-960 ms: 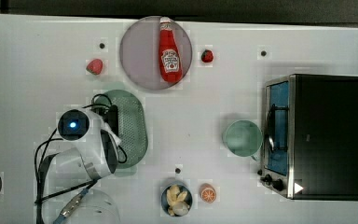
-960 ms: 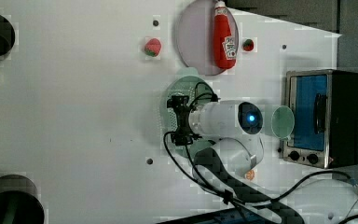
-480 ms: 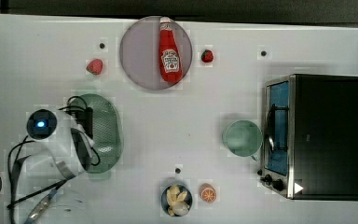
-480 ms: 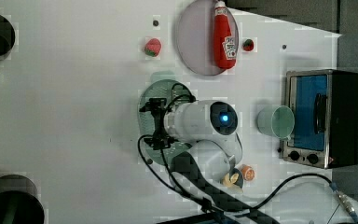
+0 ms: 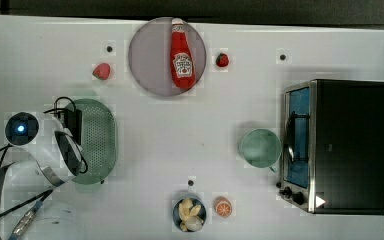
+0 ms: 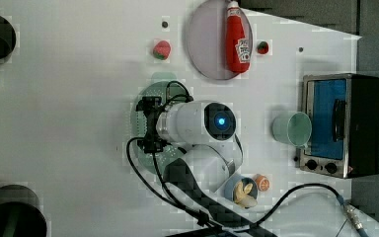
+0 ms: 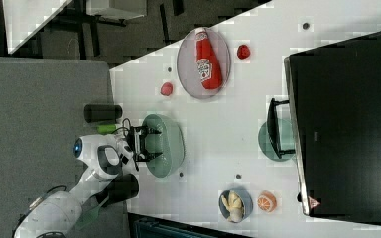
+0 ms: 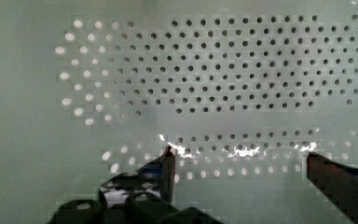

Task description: Drag strainer right to left.

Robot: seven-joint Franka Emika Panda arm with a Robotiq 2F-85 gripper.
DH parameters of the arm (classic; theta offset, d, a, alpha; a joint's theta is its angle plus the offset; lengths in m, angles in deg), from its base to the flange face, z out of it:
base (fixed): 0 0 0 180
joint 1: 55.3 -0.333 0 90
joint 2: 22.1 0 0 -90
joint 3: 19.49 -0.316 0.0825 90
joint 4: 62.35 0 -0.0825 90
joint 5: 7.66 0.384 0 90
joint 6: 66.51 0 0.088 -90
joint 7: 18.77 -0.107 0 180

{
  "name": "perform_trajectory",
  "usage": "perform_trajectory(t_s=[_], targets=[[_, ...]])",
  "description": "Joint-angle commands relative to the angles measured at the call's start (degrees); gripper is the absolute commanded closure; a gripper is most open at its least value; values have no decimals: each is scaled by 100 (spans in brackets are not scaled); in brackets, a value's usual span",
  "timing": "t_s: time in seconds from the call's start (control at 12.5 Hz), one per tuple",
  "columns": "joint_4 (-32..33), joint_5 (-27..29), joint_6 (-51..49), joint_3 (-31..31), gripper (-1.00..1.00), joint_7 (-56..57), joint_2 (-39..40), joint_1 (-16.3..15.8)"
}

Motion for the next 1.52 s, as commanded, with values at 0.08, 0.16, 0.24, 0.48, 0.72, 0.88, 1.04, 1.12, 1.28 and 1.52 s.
perform_trajectory(t_s=[0.08,0.16,0.24,0.48,0.72,0.88,1.04,1.12,1.28,1.52], targets=[[-160,48,-37,-16,-100,-346,111,-113],[-198,133,-39,-17,-100,-351,145,-150],[-253,220,-34,-17,-100,-351,175,-195],[-393,324,-30,-22,-100,-349,252,-294],[-541,388,-24,-23,-100,-371,350,-381],[-652,433,-3,-21,-100,-400,424,-402],[-680,401,-10,33,-100,-358,367,-411],[-671,399,-147,74,-100,-198,275,-408],[-650,394,-685,243,-100,383,-66,-405],[-637,376,-1704,726,-100,1501,-935,-392]])
